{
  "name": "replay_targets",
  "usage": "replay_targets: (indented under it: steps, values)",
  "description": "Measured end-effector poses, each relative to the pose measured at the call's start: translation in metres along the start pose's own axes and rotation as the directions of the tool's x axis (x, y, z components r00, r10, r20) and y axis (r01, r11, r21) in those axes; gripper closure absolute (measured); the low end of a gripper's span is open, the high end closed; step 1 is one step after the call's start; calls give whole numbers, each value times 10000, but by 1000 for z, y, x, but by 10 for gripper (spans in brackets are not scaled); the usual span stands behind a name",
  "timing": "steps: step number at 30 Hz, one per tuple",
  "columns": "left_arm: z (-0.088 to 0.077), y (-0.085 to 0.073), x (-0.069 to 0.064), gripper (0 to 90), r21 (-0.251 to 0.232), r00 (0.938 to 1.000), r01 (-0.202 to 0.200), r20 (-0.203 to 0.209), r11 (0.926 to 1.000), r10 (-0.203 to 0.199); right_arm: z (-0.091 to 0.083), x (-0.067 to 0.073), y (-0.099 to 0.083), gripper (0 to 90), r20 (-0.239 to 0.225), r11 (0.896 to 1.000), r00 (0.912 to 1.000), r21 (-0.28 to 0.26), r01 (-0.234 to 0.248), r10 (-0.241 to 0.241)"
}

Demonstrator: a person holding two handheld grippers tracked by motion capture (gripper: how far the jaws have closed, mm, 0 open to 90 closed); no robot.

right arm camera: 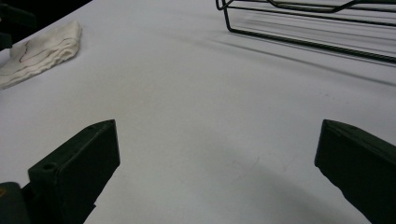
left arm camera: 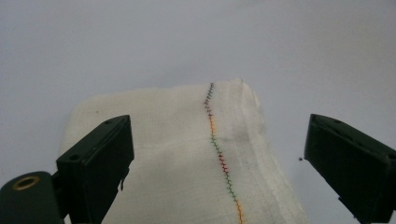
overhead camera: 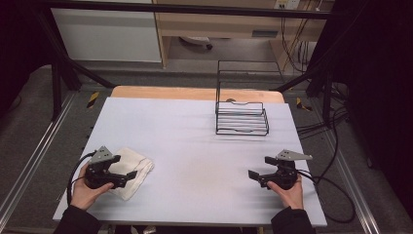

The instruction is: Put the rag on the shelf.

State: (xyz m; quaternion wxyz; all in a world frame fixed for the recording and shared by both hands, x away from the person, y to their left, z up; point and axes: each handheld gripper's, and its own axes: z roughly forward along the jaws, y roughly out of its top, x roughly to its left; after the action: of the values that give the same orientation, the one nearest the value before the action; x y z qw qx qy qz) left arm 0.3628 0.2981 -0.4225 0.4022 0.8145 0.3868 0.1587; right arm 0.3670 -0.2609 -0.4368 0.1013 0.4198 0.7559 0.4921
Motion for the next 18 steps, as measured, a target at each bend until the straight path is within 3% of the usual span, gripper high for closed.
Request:
replay_targets:
  steps: [18]
  values:
    - [6, 4, -8, 86, 30, 9999, -108, 2, 9999, 108, 1, 0, -1, 5, 127, 9999, 9999, 110, 84, -86]
